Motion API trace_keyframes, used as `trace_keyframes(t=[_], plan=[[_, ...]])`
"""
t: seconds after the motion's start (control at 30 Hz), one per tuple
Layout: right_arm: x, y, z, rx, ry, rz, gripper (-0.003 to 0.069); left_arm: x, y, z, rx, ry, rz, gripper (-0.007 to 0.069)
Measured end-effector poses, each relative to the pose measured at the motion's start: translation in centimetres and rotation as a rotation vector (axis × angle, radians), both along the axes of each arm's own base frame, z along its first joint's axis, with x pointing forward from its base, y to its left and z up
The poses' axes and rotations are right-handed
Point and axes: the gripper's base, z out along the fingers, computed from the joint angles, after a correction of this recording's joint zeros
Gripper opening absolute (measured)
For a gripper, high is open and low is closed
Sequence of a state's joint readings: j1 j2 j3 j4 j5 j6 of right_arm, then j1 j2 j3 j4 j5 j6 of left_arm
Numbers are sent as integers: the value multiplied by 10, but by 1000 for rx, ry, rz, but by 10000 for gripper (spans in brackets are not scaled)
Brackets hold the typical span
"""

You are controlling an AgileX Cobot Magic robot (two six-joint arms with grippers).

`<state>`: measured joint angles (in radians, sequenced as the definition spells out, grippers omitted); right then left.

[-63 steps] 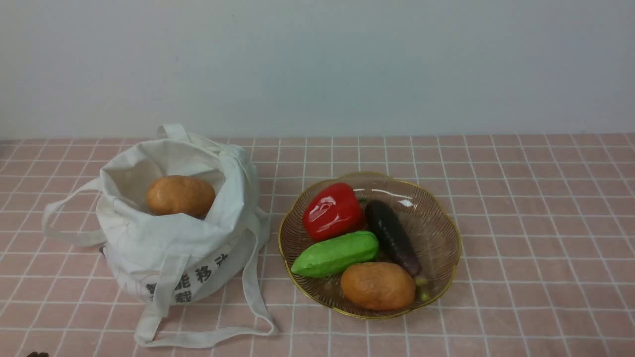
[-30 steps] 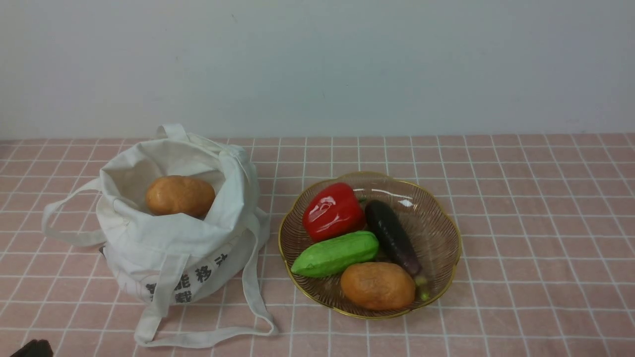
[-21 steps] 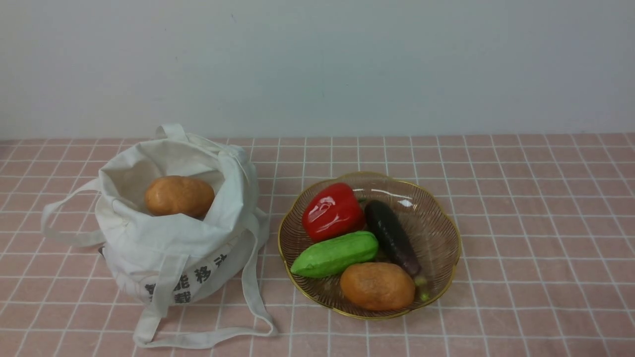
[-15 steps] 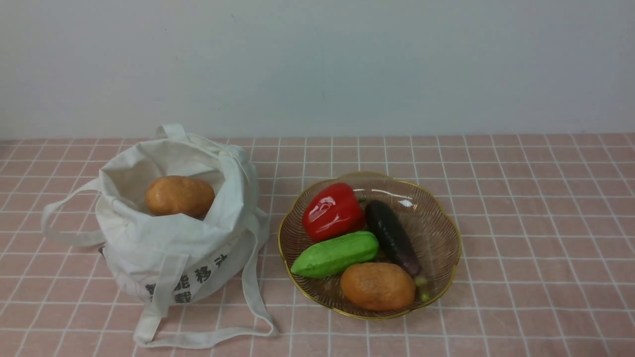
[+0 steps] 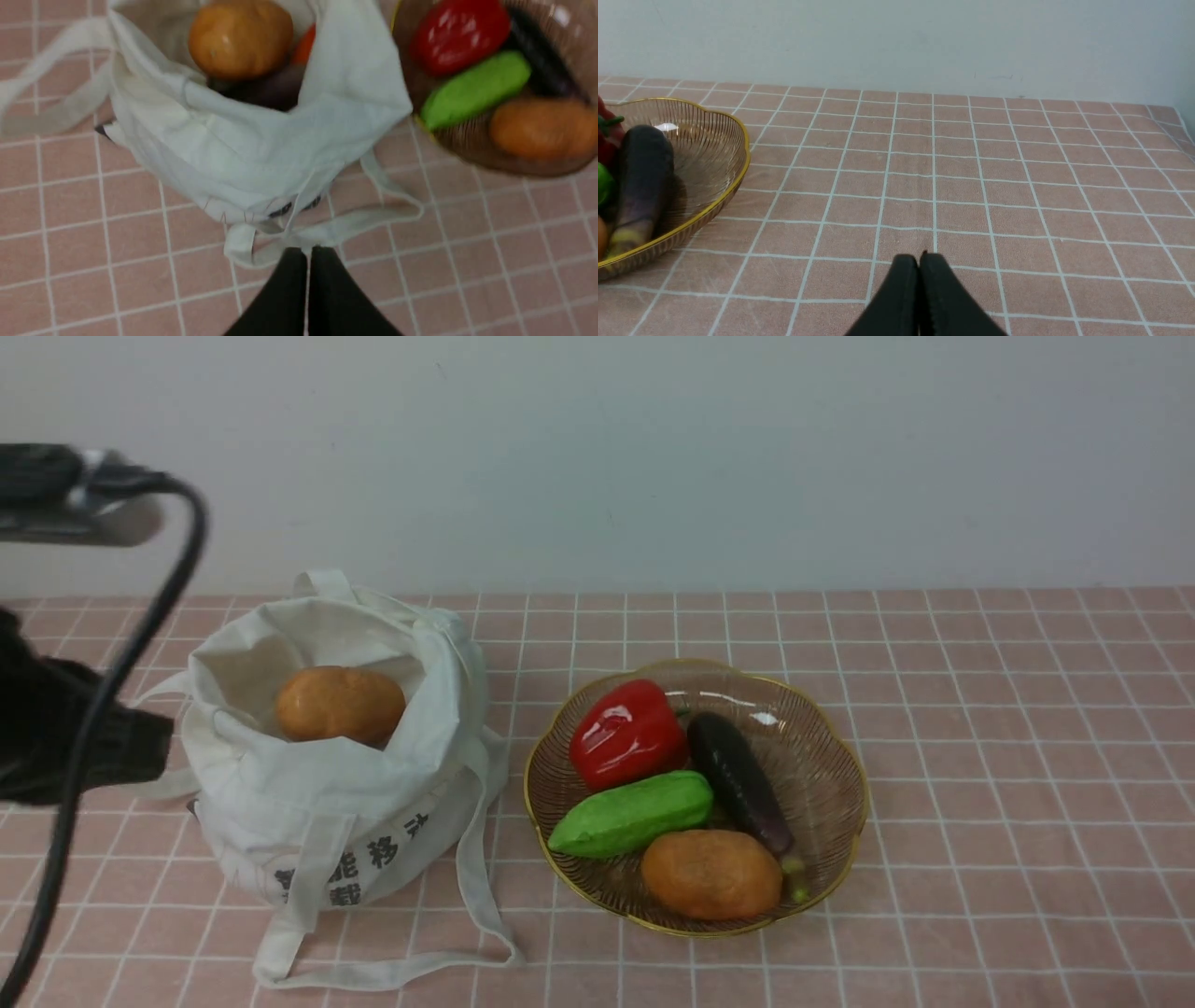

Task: Take vegetables from bag on pink coffee tablecloth place on plate.
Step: 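Reach into the cloth bag and grasp the potato inside with the left gripper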

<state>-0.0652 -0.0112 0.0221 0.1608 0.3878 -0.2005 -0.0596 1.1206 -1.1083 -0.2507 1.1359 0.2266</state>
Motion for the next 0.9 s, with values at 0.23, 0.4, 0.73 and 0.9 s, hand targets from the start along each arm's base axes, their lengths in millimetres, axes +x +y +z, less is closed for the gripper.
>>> trace_keyframes(t=[0.23, 0.4, 0.73, 0.9], plan=[[0, 0, 0, 0, 0, 0, -12, 121, -12, -24, 80, 158, -160, -5], [0, 0, 0, 0, 0, 0, -12, 166, -35, -40, 164, 161, -220, -5], [0, 0, 0, 0, 0, 0, -12, 196, -60, -66, 294, 182, -278, 48], [0, 0, 0, 0, 0, 0, -12, 197, -60, -67, 294, 184, -269, 192]])
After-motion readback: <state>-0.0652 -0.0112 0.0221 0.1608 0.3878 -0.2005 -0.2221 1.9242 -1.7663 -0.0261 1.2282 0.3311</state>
